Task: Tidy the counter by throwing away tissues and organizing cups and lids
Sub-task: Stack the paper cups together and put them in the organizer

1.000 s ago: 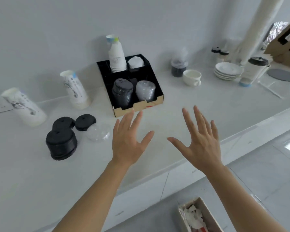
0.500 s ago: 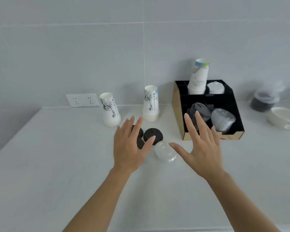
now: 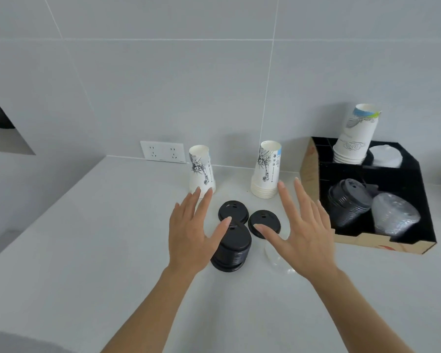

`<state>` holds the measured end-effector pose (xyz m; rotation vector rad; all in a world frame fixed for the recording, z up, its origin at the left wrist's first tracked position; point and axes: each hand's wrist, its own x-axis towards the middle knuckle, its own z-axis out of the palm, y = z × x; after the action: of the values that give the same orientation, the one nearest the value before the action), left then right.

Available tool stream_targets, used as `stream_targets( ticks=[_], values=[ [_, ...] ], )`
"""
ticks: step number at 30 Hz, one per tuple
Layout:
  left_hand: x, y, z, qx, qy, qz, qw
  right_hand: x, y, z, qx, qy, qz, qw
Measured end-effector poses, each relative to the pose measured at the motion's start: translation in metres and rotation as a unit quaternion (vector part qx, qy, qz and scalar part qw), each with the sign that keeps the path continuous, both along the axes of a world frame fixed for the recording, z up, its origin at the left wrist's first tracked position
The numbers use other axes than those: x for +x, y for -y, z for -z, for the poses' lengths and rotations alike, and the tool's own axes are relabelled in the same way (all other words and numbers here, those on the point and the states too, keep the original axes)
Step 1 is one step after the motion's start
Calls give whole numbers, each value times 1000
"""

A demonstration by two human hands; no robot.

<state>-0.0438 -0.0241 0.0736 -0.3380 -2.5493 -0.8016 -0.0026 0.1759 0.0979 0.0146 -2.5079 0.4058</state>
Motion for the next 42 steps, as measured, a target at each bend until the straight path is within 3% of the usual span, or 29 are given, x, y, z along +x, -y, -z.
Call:
stream_targets(
  ticks=[17, 31, 38, 42],
  values=[
    [-60, 9, 8, 17, 37, -98, 994, -107, 7, 9, -28, 50, -101, 993],
    [-173, 42, 34, 125, 133, -61, 981, -225, 63, 49, -96, 120, -113, 982],
    [-224, 39, 77, 198, 231, -58, 951, -279, 79, 102, -196, 236, -145, 941],
    [-225, 36, 79, 248, 245, -20, 937, -282, 86, 101, -241, 263, -191, 915]
  ],
)
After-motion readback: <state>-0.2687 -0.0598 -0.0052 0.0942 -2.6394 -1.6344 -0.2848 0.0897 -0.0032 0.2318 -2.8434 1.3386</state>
